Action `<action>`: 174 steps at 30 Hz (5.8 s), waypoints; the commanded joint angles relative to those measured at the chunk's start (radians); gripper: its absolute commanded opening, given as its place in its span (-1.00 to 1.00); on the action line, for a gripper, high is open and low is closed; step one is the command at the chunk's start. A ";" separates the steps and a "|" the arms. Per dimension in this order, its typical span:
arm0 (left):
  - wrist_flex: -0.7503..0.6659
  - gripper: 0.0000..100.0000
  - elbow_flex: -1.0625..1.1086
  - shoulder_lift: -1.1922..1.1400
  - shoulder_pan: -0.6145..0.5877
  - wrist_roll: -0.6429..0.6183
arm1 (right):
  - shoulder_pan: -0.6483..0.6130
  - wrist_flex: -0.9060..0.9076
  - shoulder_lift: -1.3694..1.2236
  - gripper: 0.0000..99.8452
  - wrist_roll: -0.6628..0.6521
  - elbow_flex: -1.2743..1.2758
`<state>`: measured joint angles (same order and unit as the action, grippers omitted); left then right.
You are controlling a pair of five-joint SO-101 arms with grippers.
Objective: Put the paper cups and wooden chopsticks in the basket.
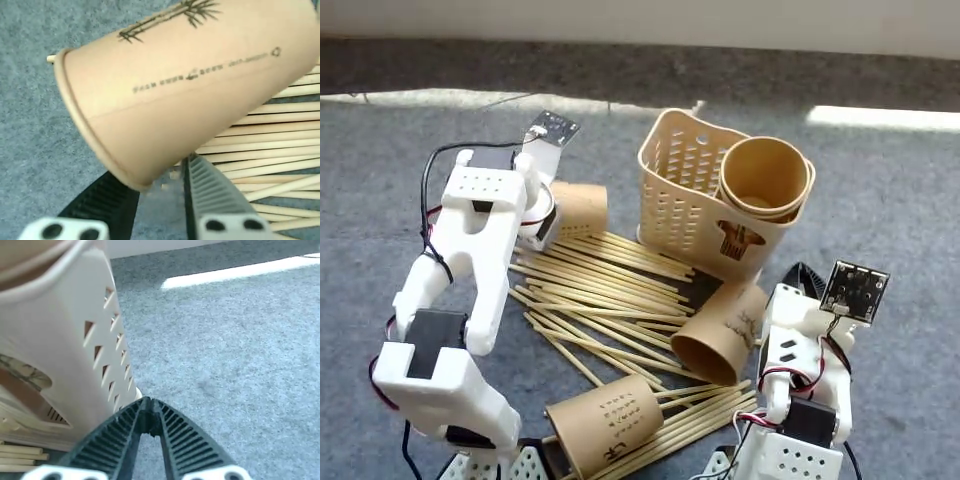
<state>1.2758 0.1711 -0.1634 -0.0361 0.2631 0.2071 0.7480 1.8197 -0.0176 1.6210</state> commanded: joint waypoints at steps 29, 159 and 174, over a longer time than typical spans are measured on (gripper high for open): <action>0.279 -0.99 -0.196 0.220 -0.107 0.489 | -0.010 -0.022 0.005 -0.98 -0.012 -0.007; 0.252 -0.97 -0.094 -0.044 0.007 0.434 | -0.010 -0.022 0.005 -0.98 -0.014 -0.005; 0.252 -0.99 0.084 0.312 0.005 0.431 | -0.010 -0.022 0.005 -0.98 -0.014 -0.005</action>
<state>1.5351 0.2478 0.0514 -0.0514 0.6928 0.2071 0.7480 1.8197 -0.0176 1.6210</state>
